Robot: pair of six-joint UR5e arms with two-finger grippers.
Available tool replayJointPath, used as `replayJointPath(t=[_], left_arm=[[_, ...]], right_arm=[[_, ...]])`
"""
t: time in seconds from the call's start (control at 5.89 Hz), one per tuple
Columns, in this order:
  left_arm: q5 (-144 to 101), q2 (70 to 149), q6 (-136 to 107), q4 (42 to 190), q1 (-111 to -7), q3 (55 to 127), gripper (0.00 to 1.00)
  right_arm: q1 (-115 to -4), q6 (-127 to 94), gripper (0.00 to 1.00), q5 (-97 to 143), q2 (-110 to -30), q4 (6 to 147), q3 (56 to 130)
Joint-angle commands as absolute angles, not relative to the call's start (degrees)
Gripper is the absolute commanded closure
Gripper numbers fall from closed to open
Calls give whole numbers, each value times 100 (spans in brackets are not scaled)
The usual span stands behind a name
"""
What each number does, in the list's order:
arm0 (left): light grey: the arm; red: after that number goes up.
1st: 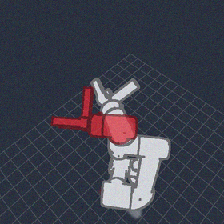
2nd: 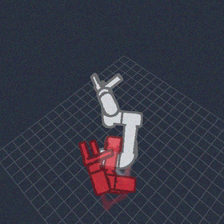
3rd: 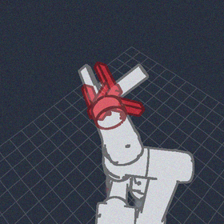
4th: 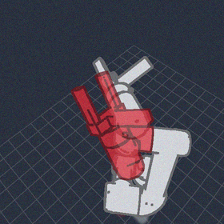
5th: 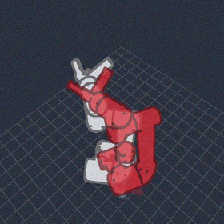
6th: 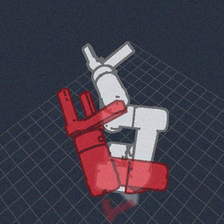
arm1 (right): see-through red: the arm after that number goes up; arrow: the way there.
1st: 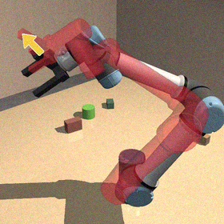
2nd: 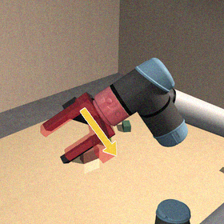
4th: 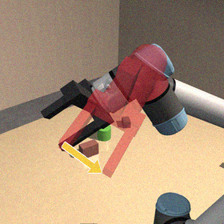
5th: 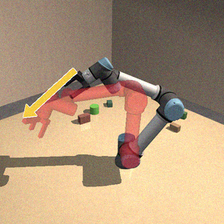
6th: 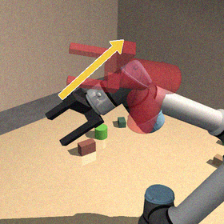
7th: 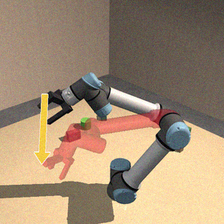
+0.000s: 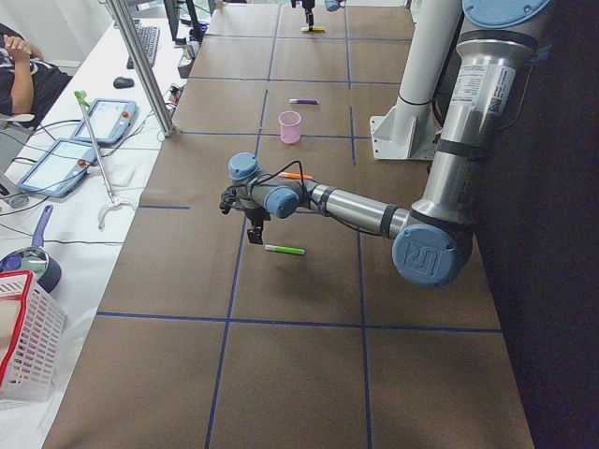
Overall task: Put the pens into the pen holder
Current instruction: 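Move the left gripper down onto the green highlighter and grasp it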
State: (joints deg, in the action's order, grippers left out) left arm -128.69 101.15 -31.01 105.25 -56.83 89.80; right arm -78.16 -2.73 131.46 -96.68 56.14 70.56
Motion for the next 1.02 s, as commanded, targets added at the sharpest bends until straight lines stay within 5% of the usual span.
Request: replayJointPath(t=[0.0, 0.85], left_arm=[[-12525, 10037, -3287, 10643, -5406, 8904, 0], [-12524, 9967, -3735, 11451, -5388, 8534, 0]], right_arm=[[-7813, -272, 0, 13148, -9668, 5616, 7049], [-7796, -272, 0, 13140, -9668, 5616, 7049]])
